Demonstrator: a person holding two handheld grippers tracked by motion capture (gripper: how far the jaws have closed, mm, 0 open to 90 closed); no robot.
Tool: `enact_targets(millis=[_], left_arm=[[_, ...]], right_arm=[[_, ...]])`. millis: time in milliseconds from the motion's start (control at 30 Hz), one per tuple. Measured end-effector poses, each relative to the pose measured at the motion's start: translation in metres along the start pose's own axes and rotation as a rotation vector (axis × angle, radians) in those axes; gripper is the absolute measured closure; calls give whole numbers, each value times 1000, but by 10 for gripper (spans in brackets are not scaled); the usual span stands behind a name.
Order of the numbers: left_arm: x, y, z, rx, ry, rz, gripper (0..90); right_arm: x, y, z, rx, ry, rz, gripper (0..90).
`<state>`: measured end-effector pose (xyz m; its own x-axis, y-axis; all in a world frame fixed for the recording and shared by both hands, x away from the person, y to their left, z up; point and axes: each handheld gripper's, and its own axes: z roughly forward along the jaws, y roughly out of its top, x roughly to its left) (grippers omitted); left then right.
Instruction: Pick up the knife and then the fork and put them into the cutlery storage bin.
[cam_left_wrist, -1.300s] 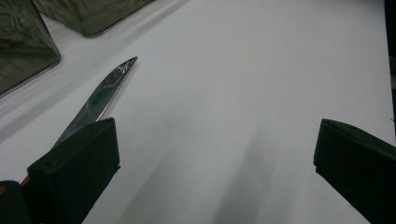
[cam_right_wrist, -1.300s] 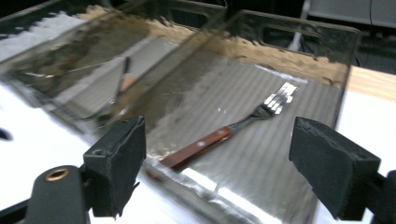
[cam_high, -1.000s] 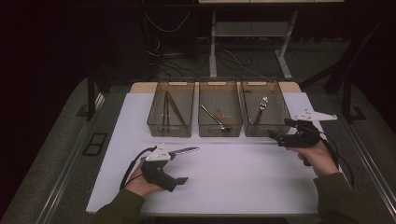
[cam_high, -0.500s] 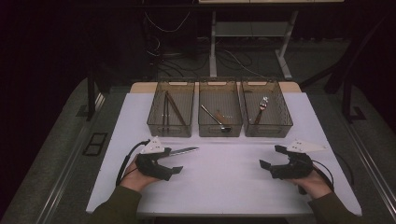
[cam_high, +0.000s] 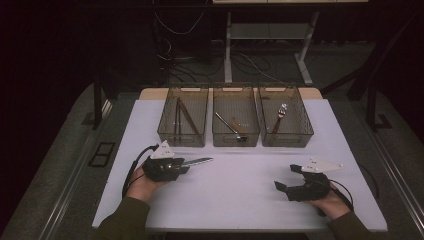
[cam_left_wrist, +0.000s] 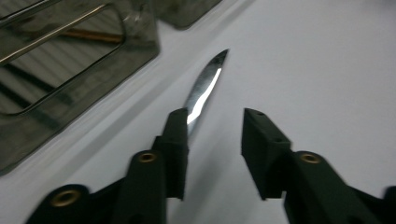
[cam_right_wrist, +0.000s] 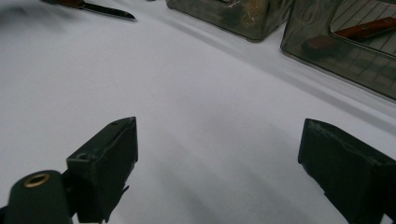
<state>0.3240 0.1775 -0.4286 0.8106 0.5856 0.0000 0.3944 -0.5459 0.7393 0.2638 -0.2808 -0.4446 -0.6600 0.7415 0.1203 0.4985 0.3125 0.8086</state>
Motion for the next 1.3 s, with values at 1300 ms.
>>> enact_targets(millis=[1300], left_arm=[[26,-18,2,108,-67,-6,762]], right_arm=[[-2,0,-2,-7,10,-12,122]])
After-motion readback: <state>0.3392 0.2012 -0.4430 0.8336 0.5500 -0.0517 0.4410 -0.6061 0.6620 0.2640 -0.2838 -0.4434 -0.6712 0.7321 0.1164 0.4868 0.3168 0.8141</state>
